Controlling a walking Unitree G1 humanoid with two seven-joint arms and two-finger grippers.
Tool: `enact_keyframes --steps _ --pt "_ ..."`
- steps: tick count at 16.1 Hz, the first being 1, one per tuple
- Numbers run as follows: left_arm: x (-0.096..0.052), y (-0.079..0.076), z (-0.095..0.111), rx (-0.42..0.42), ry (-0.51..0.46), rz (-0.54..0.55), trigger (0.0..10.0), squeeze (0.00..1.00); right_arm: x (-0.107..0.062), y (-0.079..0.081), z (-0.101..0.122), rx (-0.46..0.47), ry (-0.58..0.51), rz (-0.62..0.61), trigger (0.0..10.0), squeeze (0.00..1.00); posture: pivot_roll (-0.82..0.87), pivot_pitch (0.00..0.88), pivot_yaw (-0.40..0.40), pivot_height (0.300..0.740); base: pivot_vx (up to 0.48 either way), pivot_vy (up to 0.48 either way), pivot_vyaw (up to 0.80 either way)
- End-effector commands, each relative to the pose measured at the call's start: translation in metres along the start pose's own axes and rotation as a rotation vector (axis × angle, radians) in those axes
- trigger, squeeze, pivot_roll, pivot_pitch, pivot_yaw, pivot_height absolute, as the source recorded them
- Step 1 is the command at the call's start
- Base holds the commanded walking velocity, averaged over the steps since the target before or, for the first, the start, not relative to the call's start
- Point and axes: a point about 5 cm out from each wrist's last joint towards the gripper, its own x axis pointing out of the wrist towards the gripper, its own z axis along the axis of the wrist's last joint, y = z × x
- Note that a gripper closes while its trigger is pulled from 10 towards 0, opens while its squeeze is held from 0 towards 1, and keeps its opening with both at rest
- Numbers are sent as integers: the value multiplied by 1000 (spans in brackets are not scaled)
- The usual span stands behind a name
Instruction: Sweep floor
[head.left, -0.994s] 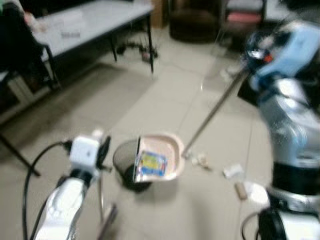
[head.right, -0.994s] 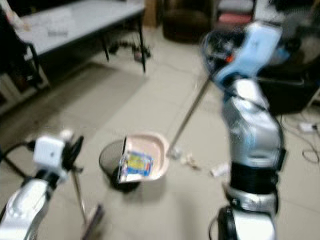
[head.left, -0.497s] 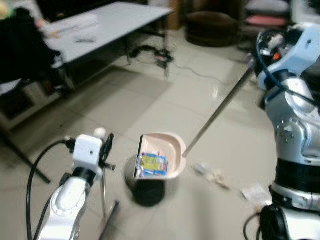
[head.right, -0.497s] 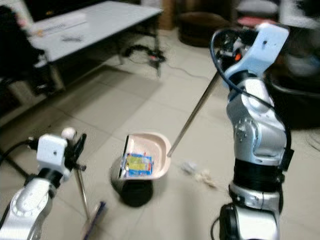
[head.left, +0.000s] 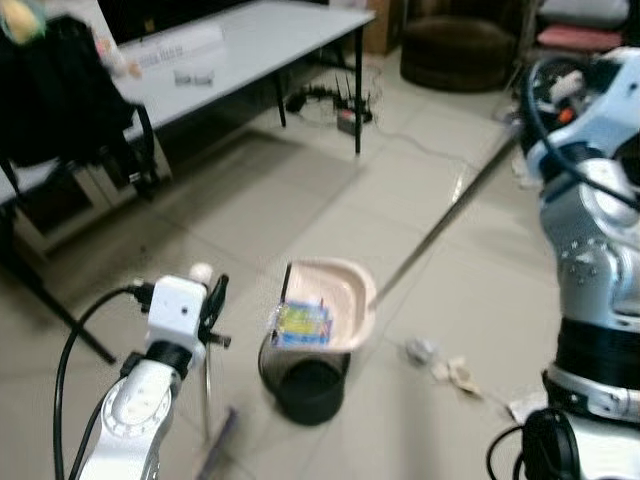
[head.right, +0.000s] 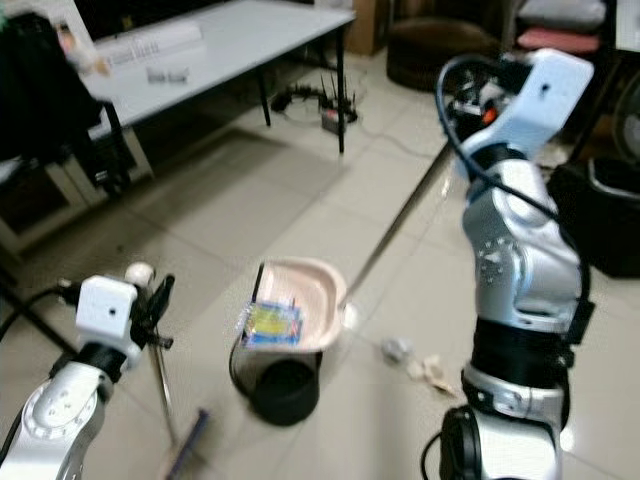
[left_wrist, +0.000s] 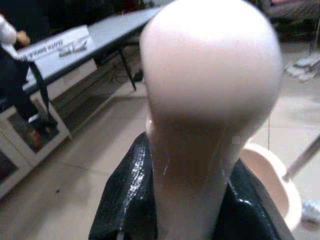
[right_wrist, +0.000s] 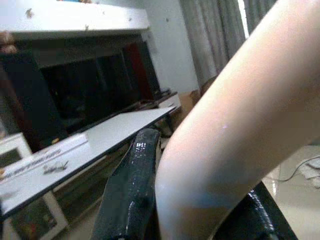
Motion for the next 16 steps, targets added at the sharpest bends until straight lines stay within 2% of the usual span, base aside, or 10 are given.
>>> enact_keyframes --steps 1,4,7,9,10,13,14,16 --pt "-3 8 -2 41 5 30 10000 0 1 10 7 30 -30 44 10000 0 -51 0 66 740 0 0 0" --pt "-3 7 -3 39 10 33 10000 0 2 8 5 2 -27 33 10000 0 -51 0 66 740 0 0 0" --pt "2 -13 -6 35 12 19 10000 0 4 19 2 -48 -46 57 10000 0 -49 0 69 740 0 0 0" --pt "3 -19 -5 35 9 14 10000 0 4 27 1 -74 -60 85 10000 0 -50 0 70 740 0 0 0" --pt "4 -19 -4 38 9 12 10000 0 5 40 -5 -122 -64 139 10000 0 -48 0 69 740 0 0 0" --pt "4 -16 -6 41 11 13 10000 0 3 61 -16 -214 -54 228 10000 0 -44 0 67 740 0 0 0" --pt "5 -16 -6 44 11 15 10000 0 -1 80 -22 -298 -83 307 10000 0 -44 0 66 740 0 0 0" --pt "5 -16 -6 44 11 17 10000 0 -5 97 -23 -320 -122 368 10000 0 -43 0 66 740 0 0 0"
